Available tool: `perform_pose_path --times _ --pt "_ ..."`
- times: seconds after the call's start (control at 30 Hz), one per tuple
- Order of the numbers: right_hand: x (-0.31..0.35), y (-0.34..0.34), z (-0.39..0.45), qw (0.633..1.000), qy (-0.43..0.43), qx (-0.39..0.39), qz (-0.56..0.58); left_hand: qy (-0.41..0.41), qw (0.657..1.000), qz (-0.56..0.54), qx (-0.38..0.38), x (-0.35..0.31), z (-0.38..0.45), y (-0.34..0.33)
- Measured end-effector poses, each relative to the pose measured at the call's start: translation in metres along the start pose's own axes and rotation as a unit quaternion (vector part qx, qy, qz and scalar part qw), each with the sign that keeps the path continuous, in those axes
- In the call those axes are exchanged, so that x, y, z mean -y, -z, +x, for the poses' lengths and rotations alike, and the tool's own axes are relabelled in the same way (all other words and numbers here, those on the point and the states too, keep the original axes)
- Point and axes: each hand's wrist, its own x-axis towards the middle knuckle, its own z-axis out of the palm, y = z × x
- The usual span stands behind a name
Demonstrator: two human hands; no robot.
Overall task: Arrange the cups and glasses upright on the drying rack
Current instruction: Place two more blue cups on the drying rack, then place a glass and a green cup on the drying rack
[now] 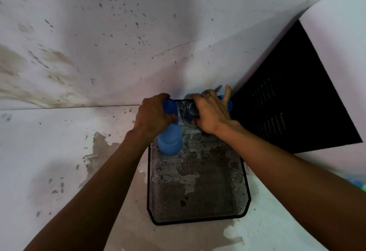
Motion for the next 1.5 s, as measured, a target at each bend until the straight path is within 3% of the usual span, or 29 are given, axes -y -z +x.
perform_pose_path --times 0.17,0.27,0.4,0.53,1.0,1.33,1.5 --pt "0.0 0.007 -0.014 0.998 -0.004 -0.056 0.033 0.021 1.0 0.009 0.005 -0.007 -0.001 0.001" --pt "-0.001 0.007 -0.033 0.992 -0.009 -0.102 0.07 0.012 0.999 0.003 -0.049 -0.017 -0.012 0.005" --pt "-0.004 0.008 -0.079 0.978 -0.002 -0.152 0.141 -0.065 0.982 -0.041 -0.175 -0.04 -0.051 0.006" --pt "-0.013 0.006 -0.143 0.967 -0.021 -0.161 0.197 -0.139 0.966 -0.07 -0.208 -0.073 -0.11 -0.009" --pt "-0.109 -0.019 -0.342 0.939 -0.141 -0.156 0.273 -0.244 0.964 -0.071 -0.072 -0.178 -0.246 -0.133" --pt "-0.192 -0.029 -0.417 0.909 -0.274 -0.187 0.253 -0.148 0.987 -0.007 0.062 -0.243 -0.255 -0.221" --pt "-0.223 -0.031 -0.435 0.903 -0.303 -0.181 0.245 -0.095 0.983 0.105 0.121 -0.269 -0.242 -0.256"
